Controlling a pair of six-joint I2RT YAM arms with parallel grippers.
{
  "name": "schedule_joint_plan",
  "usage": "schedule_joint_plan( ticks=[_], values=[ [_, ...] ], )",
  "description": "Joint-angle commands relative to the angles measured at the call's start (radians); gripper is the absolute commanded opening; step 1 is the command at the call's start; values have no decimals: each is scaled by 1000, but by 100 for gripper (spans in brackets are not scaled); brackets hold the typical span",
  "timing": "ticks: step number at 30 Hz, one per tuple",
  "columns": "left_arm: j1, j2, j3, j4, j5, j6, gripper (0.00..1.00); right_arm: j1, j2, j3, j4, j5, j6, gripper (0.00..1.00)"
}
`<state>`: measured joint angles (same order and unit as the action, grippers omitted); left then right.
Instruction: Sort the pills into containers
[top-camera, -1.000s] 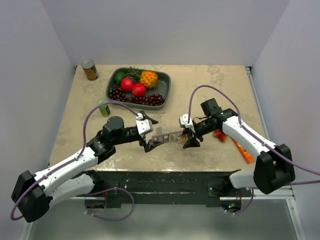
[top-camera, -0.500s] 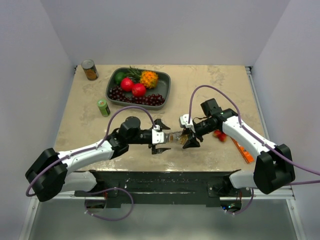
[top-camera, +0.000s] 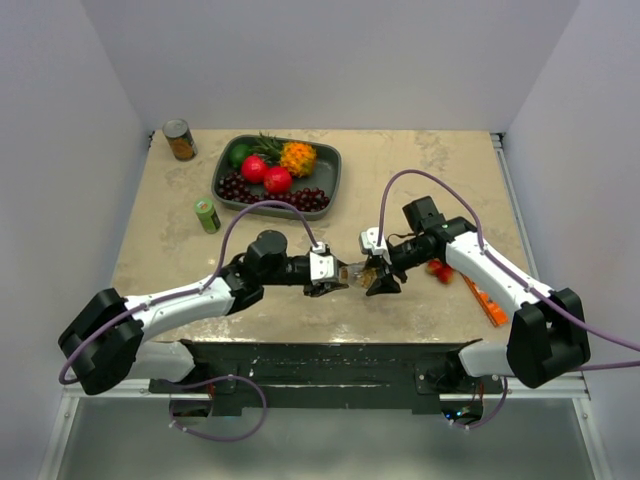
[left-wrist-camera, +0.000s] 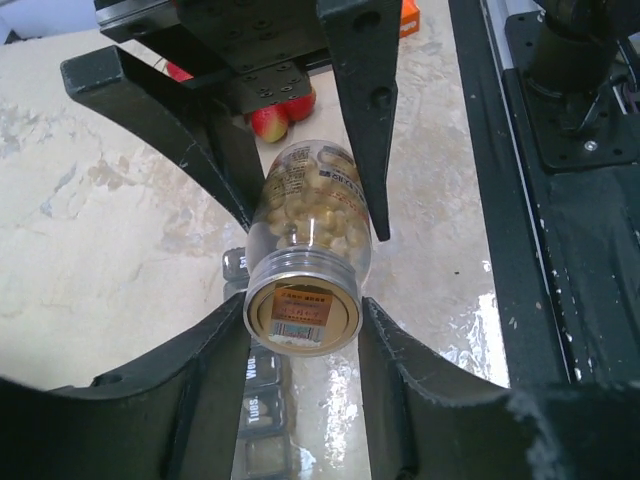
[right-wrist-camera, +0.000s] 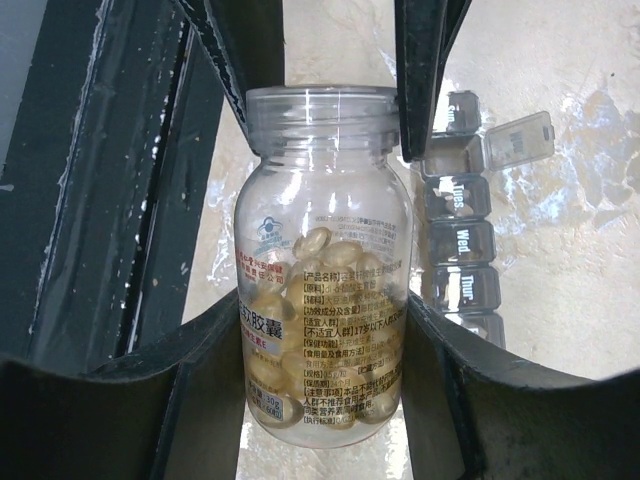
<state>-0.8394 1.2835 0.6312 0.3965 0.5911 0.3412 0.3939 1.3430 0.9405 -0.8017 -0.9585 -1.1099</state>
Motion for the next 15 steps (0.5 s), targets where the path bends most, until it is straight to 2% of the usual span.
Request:
schedule_joint_plan(
  ticks=[1, 3, 9, 15],
  values=[
    [2, -9, 56, 45, -13, -107, 11, 6, -19, 3, -4, -33, -7, 0],
    [3, -12, 64, 21, -25, -166, 0, 5, -19, -2, 19, -16, 22, 0],
    [29, -12, 100, -80, -122, -647, 0, 6, -22, -6, 70, 17, 74, 0],
    [106, 22, 148, -229, -109, -1184, 0, 5, -25, -11, 102, 35, 116, 0]
  ],
)
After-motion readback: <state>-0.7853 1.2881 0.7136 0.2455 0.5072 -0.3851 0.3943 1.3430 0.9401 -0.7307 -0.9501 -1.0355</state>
